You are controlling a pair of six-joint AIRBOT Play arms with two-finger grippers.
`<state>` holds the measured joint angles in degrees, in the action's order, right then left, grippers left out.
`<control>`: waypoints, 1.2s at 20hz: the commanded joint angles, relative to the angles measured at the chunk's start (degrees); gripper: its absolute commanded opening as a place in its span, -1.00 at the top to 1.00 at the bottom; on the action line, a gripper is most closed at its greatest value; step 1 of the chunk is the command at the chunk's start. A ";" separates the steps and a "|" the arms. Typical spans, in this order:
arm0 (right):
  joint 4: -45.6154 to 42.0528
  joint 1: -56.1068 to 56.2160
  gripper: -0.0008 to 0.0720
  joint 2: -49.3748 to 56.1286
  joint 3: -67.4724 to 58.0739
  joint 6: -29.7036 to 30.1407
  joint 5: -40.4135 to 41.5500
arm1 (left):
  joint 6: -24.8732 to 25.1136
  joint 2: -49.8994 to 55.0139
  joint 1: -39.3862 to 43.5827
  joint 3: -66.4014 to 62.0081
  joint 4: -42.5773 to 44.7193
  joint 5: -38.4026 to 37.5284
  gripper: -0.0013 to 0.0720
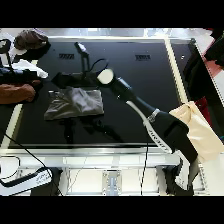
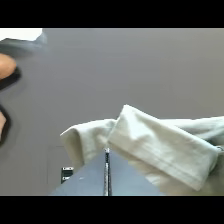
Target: Fold the shirts.
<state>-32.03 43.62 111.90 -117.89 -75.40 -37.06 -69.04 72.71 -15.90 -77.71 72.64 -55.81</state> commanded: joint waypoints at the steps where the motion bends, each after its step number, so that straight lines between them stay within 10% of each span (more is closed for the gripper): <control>1: -2.64 2.32 -0.53 -0.87 0.04 0.26 6.60 | -0.20 -0.94 -1.33 0.00 0.22 -1.07 0.94; 9: -32.92 -19.71 -0.52 -4.57 3.54 -17.33 -21.55 | -0.22 -0.94 -1.33 0.00 0.15 -2.32 0.94; 13: -22.32 -27.04 -0.52 0.39 9.44 -22.88 -25.24 | -0.20 -0.92 -1.31 0.07 -2.91 -2.32 0.94; 24: 2.16 -19.98 -0.53 15.04 9.25 -13.33 -24.11 | -0.17 1.62 -1.29 0.15 -3.91 -2.51 0.94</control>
<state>-35.11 21.26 125.01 -108.66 -90.37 -62.59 -69.23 73.69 -17.17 -77.60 68.88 -58.15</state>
